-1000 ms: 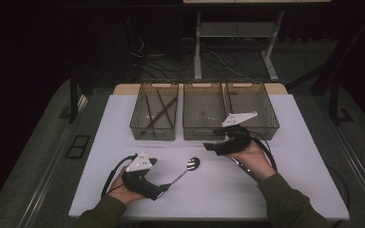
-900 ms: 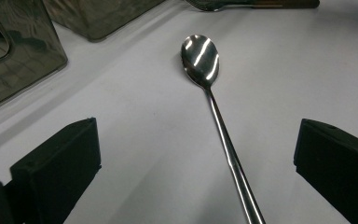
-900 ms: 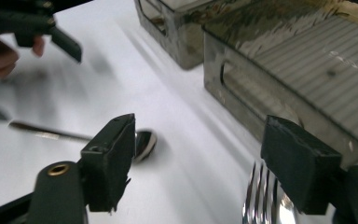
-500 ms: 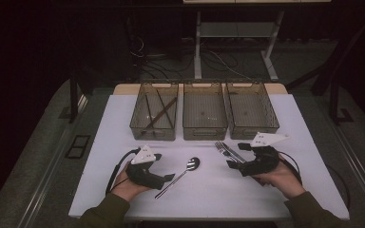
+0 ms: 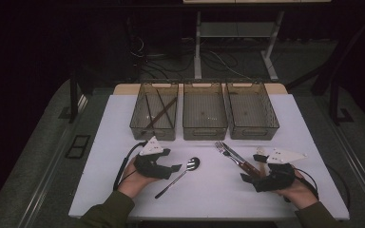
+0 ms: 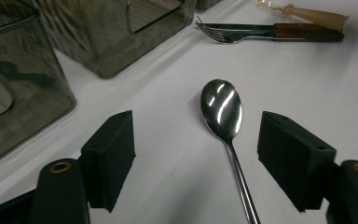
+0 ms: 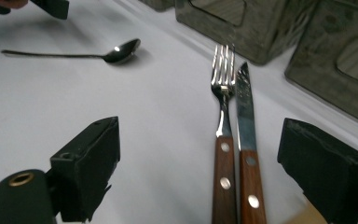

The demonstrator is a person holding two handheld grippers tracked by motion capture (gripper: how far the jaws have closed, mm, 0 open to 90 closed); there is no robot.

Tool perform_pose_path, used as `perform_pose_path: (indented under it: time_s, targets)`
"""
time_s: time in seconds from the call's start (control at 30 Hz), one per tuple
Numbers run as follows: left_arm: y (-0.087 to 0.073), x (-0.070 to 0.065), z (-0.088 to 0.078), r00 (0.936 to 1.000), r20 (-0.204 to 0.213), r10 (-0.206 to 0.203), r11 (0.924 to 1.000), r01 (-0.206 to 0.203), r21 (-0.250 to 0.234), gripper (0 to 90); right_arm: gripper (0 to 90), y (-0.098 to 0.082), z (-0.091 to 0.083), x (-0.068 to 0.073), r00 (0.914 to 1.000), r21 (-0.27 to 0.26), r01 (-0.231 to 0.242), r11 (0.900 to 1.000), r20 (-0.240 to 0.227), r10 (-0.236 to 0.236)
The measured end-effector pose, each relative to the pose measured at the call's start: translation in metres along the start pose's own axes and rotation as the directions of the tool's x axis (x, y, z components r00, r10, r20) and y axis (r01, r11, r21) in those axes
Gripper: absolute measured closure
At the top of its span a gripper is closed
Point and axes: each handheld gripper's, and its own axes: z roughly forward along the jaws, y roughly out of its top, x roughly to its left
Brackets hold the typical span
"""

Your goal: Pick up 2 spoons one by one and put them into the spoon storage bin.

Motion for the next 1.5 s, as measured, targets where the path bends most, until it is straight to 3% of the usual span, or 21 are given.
perform_pose_path:
  time_s: [0.23, 0.6, 0.93, 1.5]
  targets:
    - [0.010, -0.003, 0.025, 0.9996, 0.029, -0.002, 0.9992, 0.001, 0.040, 34.8, 13.2, -0.013, -0.008, -0.004, 0.9998, 0.014, -0.018, 1.000, 0.013, 0.018]
    - [0.022, -0.010, 0.056, 0.9989, 0.046, 0.013, 0.9960, -0.017, 0.087, 42.0, 13.2, -0.011, -0.009, -0.004, 0.9998, -0.005, -0.016, 1.000, 0.014, 0.016]
    - [0.020, -0.012, 0.062, 0.9987, 0.040, 0.031, 0.9904, -0.036, 0.134, 46.8, 13.3, -0.010, -0.009, -0.002, 0.9998, 0.001, 0.000, 1.000, 0.018, 0.000]
    - [0.019, -0.017, 0.065, 0.9961, 0.056, 0.069, 0.9834, -0.077, 0.164, 54.1, 13.4, -0.010, -0.010, -0.002, 0.9999, -0.005, -0.002, 1.000, 0.013, 0.002]
